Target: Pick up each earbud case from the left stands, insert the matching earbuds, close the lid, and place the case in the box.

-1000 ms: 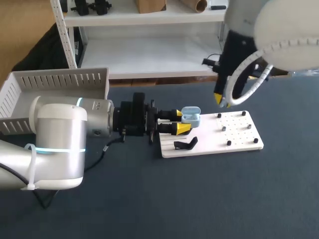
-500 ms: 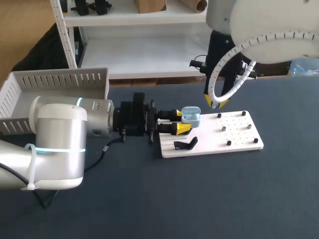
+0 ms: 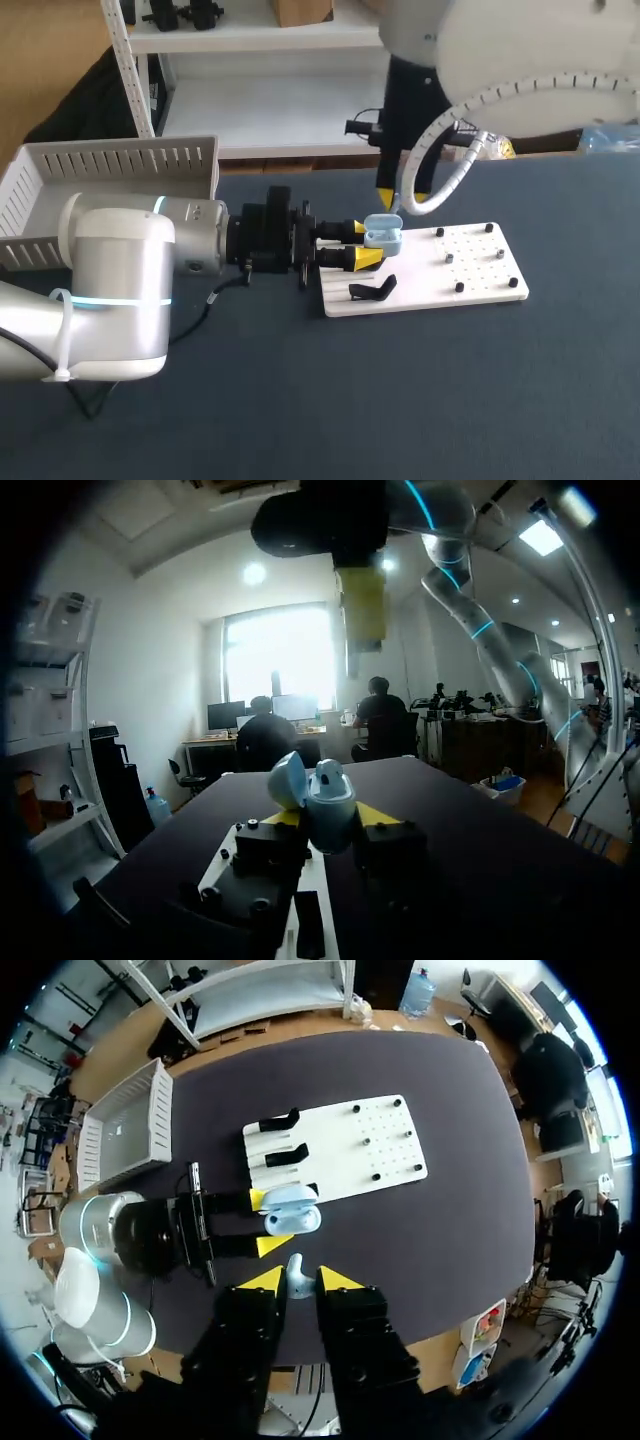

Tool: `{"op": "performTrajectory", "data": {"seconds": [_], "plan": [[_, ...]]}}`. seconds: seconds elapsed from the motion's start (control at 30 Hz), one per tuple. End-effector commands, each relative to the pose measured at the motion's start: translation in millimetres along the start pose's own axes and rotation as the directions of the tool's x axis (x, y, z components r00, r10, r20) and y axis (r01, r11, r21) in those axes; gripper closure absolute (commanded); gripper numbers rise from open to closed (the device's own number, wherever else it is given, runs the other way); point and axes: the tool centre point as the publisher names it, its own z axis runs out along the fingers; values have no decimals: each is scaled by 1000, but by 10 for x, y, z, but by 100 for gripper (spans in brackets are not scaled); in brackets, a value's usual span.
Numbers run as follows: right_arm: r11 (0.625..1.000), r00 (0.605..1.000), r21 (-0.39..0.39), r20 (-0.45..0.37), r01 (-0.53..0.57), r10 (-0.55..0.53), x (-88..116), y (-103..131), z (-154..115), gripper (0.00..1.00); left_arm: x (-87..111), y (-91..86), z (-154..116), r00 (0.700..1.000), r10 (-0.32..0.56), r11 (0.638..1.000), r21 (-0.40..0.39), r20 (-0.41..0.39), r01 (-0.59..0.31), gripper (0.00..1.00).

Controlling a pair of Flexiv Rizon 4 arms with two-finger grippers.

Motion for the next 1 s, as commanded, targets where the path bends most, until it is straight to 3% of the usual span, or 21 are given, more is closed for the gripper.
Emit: {"op": "performTrajectory", "data": {"seconds": [0.03, 0.37, 1.0], "plan": [[999, 999, 11, -18, 41, -41, -18, 130, 60, 100, 1, -14, 7, 1000, 2, 1000, -8, 1, -2, 100], [988, 987, -12, -50, 152, -153, -37, 278, 232, 100, 1, -14, 7, 1000, 2, 1000, -8, 1, -2, 100], [985, 985, -1, -27, 172, -172, -53, 242, 258, 100, 1, -14, 7, 1000, 2, 1000, -8, 1, -2, 100]]}}
